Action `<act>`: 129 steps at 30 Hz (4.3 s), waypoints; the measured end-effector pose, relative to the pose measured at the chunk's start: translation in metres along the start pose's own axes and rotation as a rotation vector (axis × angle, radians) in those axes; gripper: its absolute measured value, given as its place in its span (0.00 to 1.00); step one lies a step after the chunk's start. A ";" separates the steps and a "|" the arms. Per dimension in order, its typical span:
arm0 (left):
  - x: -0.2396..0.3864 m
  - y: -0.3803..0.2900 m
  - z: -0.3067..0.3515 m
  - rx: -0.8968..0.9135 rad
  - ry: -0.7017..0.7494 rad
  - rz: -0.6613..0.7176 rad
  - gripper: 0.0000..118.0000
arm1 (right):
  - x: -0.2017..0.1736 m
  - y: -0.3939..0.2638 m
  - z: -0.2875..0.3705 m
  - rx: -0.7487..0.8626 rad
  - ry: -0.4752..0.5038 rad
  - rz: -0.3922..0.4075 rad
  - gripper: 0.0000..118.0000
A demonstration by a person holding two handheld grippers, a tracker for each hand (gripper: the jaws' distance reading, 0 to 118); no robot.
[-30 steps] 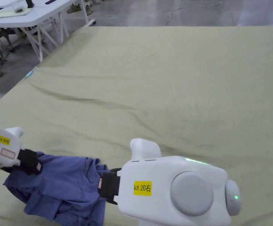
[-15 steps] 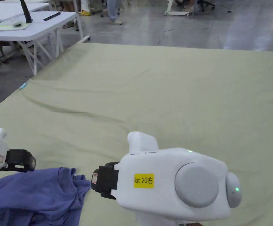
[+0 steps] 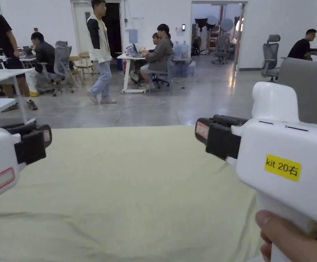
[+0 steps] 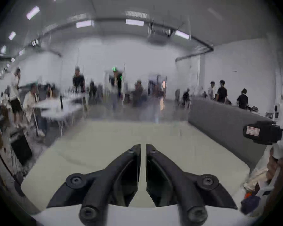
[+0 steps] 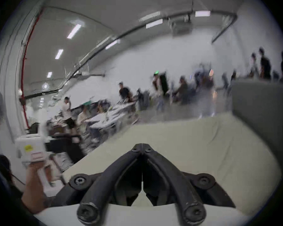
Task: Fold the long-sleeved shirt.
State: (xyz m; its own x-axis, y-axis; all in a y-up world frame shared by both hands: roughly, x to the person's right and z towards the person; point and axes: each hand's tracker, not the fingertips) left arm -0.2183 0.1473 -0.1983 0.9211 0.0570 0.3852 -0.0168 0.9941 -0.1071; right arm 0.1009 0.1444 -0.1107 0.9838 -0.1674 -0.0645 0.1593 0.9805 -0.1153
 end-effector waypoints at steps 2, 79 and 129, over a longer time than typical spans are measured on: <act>0.024 0.003 0.005 0.089 0.007 -0.002 0.02 | 0.015 0.005 0.013 0.045 -0.049 0.039 0.00; 0.099 -0.048 0.017 0.001 0.035 -0.041 1.00 | 0.027 -0.027 0.027 0.003 -0.114 0.110 1.00; 0.097 -0.054 0.013 -0.036 0.037 -0.052 1.00 | 0.019 -0.035 0.017 -0.032 -0.144 0.081 1.00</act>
State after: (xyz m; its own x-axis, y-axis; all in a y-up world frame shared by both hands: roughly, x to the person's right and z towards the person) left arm -0.1333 0.1001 -0.1431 0.9340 0.0013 0.3573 0.0450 0.9916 -0.1210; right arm 0.1155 0.1089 -0.0911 0.9953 -0.0691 0.0679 0.0785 0.9860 -0.1469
